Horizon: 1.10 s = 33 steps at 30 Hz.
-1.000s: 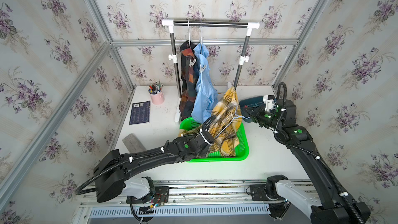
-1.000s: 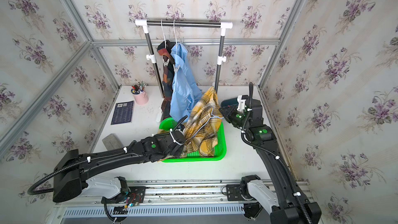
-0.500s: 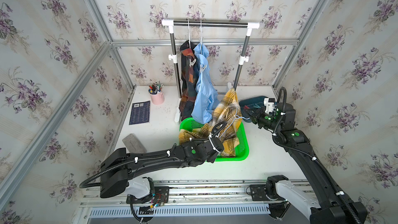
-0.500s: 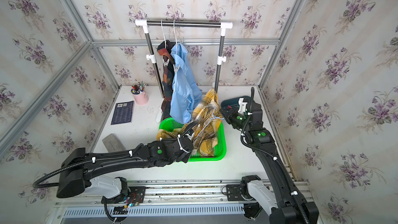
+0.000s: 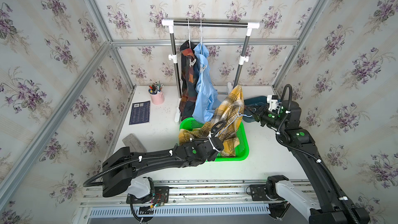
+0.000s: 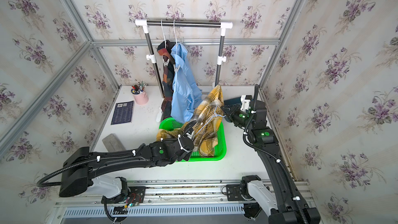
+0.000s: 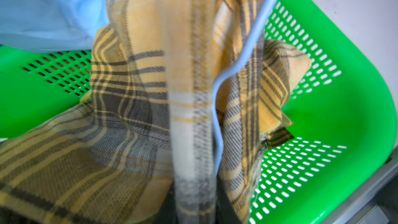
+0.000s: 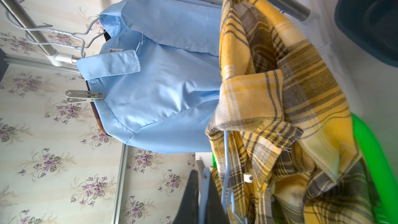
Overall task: Remove the clothespins securing long-sleeve shirts to the hanger
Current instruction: Remove the long-sleeve shirt from the hanger.
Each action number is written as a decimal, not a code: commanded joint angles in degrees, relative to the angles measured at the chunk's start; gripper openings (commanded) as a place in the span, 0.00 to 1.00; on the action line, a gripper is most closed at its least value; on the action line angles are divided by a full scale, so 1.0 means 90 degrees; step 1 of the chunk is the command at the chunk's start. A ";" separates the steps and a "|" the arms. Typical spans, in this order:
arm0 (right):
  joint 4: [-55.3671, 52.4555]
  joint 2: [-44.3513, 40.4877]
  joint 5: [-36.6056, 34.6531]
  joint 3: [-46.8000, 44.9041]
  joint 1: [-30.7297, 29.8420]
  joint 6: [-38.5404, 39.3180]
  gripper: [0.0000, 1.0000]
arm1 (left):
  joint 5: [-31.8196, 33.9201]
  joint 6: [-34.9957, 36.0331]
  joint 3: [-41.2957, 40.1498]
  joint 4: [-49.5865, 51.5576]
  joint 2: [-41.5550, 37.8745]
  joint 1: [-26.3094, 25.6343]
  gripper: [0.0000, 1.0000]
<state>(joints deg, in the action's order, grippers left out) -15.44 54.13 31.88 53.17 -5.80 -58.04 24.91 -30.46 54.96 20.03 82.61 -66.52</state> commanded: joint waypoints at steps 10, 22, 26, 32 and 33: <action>0.0330 -0.0108 0.0580 0.0000 0.0815 0.0008 0.00 | 0.0008 -0.0186 -0.0543 0.0245 -0.0073 0.0377 0.21; 0.0612 -0.0222 0.0848 -0.0458 0.1040 -0.0105 0.00 | -0.0142 -0.0011 -0.0618 0.0028 -0.0457 0.0496 0.26; 0.0396 -0.0340 0.0849 -0.0439 0.1026 0.0023 0.00 | -0.0258 0.0194 -0.0318 -0.0327 0.0179 0.0767 0.51; 0.0569 -0.0450 0.1000 -0.0670 0.0892 -0.0153 0.00 | 0.0019 0.0805 -0.0066 -0.0313 0.0006 0.0995 0.85; 0.0594 -0.0460 0.1009 -0.0723 0.0880 -0.0157 0.00 | -0.0057 0.0926 -0.0120 -0.0295 -0.0281 0.0972 0.88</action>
<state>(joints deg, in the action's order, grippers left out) -13.61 50.35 40.07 46.96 2.50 -57.69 23.57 -25.36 53.84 18.61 83.13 -57.78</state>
